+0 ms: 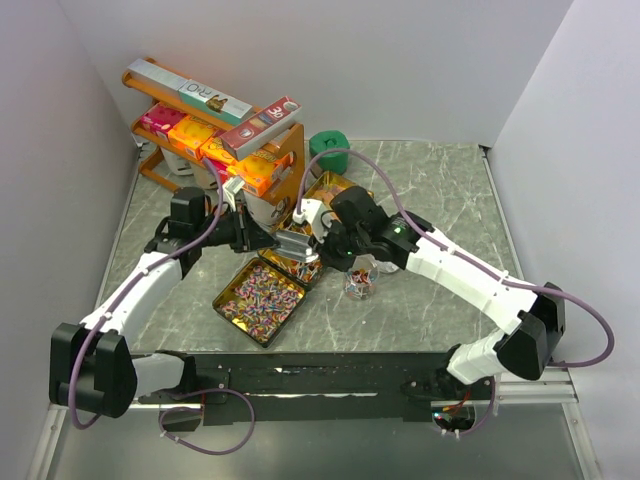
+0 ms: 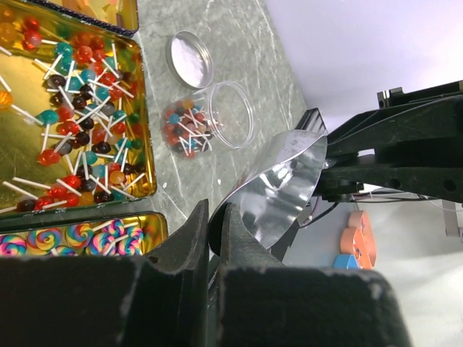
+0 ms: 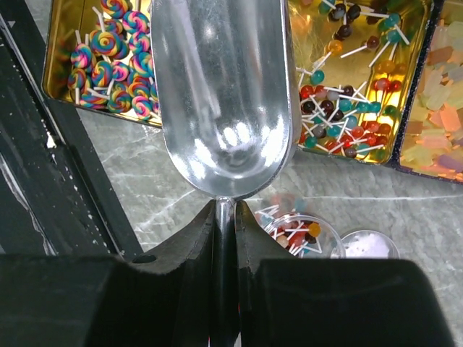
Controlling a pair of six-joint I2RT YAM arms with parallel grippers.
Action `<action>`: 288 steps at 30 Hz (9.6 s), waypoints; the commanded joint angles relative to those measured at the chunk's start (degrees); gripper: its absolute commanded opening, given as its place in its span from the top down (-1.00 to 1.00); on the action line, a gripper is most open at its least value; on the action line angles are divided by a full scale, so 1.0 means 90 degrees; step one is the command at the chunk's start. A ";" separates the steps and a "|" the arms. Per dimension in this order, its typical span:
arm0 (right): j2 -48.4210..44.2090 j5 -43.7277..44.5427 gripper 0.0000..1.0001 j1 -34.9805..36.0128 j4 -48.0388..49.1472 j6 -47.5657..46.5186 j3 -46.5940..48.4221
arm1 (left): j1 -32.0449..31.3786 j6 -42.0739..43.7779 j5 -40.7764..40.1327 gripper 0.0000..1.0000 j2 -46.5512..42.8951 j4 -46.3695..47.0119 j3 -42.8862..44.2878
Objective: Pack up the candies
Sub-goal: Adjust the spatula, then scoop the fake candies from the storage box.
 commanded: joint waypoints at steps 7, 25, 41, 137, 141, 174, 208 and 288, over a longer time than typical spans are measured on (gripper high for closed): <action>0.0059 0.0380 1.00 0.0042 0.0375 -0.0052 0.0525 | -0.0067 0.0630 -0.1039 0.39 -0.0167 -0.0118 -0.0040; 0.0654 0.1203 1.00 -0.0114 0.0374 -0.3040 0.1374 | 0.0186 0.0357 -0.3656 -0.66 -0.0432 -0.1896 0.0683; 0.0879 0.2413 1.00 0.0793 -0.0132 -0.4487 0.0994 | 0.0978 -0.0132 -0.3980 -0.69 -0.0109 -0.3674 0.0684; 0.3016 0.2775 1.00 0.3050 -0.1520 -0.2954 0.1042 | 0.0714 -0.0356 -0.2974 0.54 0.2088 -0.2073 -0.0137; 0.3252 0.2384 1.00 0.3050 -0.1520 -0.2729 0.1413 | 0.0714 -0.0405 -0.3012 0.59 0.2068 -0.2063 -0.0166; 0.4678 0.0948 1.00 0.2708 -0.1090 -0.0121 0.2537 | 0.0714 -0.0893 -0.2993 0.77 0.1951 -0.1917 -0.0390; 0.5166 0.4092 1.00 0.2854 -0.0885 -0.0717 0.3279 | 0.0704 -0.0757 -0.2944 0.91 0.1941 -0.1799 -0.0371; 0.3379 0.2520 1.00 0.2044 0.2562 0.1491 0.0672 | 0.0714 -0.0688 -0.3091 0.96 0.1561 -0.2112 -0.0352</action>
